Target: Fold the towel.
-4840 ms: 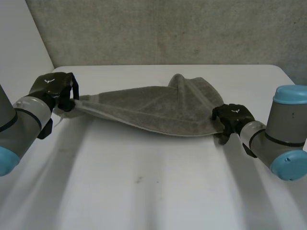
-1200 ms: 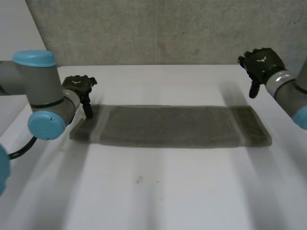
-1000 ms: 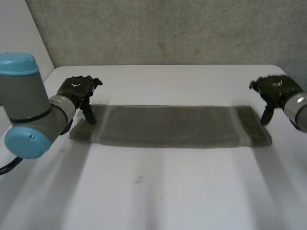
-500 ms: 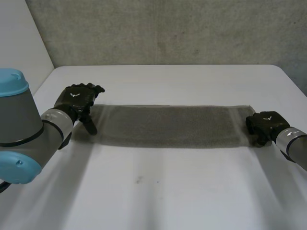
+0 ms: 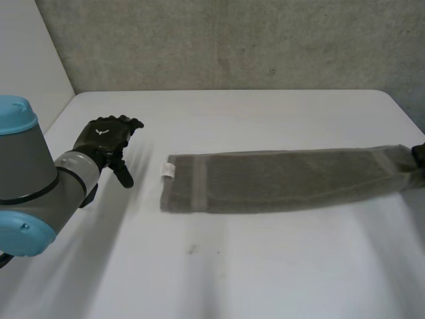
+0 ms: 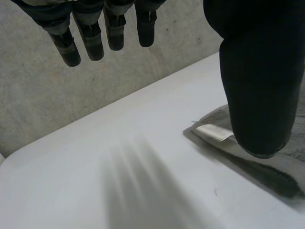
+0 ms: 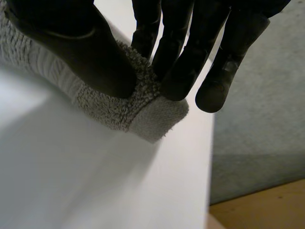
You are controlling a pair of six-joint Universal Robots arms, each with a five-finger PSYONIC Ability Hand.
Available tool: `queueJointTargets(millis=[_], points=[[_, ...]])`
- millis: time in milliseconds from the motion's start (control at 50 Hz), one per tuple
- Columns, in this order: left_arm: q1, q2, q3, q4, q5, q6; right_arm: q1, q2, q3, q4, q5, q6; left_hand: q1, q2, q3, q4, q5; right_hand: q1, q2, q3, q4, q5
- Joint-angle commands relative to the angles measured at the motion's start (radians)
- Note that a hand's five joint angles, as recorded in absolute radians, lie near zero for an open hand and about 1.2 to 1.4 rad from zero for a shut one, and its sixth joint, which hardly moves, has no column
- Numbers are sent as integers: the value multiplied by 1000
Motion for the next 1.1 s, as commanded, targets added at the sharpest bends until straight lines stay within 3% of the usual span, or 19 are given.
queueJointTargets(millis=[20, 120, 180, 220, 240, 280, 440, 580, 620, 660, 780, 880, 1020, 1100], points=[[4, 7, 1, 0, 0, -14, 148, -52, -139, 67, 2, 82, 10, 14, 13, 12, -7, 82, 84, 60, 55, 63], [6, 30, -1, 0, -1, -34, 463, -33, -267, 58, 28, 133, 10, 14, 13, 12, -7, 82, 84, 60, 55, 63], [6, 35, -1, 0, -1, -38, 544, -9, -298, 51, 48, 127, 10, 14, 13, 12, -7, 82, 84, 60, 55, 63], [6, 44, -1, 0, -1, -47, 704, 44, -353, 38, 71, 113, 10, 14, 13, 12, -7, 82, 84, 60, 55, 63], [6, 44, -1, 0, -1, -48, 705, 44, -354, 38, 71, 113, 10, 14, 13, 12, -7, 82, 84, 60, 55, 63], [6, 49, -1, 0, -1, -48, 833, 110, -390, 33, 68, 94, 10, 14, 13, 12, -7, 82, 84, 60, 55, 63], [7, 49, -4, 0, 0, -49, 1007, 268, -433, 41, 60, -27, 10, 14, 13, 12, -7, 82, 84, 60, 55, 63], [9, 49, -2, 0, 0, -49, 1020, 297, -458, 41, 71, -51, 7, 11, 10, 9, -10, 82, 84, 60, 55, 63], [9, 47, -1, 0, 0, -49, 1017, 288, -456, 44, 74, -44, 7, 11, 10, 9, -10, -46, -44, -68, -73, -65], [10, 43, -1, 0, 0, -49, 1009, 236, -434, 42, 86, -21, 7, 11, 10, 9, -10, -1140, -1138, -1162, -1166, -1158], [9, 41, -2, 0, 0, -49, 931, 106, -318, 38, 112, 94, 7, 11, 10, 9, -10, -1140, -1138, -1162, -1166, -1158], [6, 43, -5, 0, 0, -49, 793, -44, -78, 30, 114, 202, 10, 14, 12, 12, -7, -1140, -1138, -1162, -1166, -1158], [1, 44, -11, 1, 0, -49, 644, -103, 132, -19, 112, 209, 7, 11, 10, 9, -10, -1140, -1138, -1162, -1166, -1158], [-5, 37, -11, 8, 0, -49, 595, -94, 206, -85, 108, 200, 10, 14, 13, 12, -7, -922, -920, -944, -949, -940]])
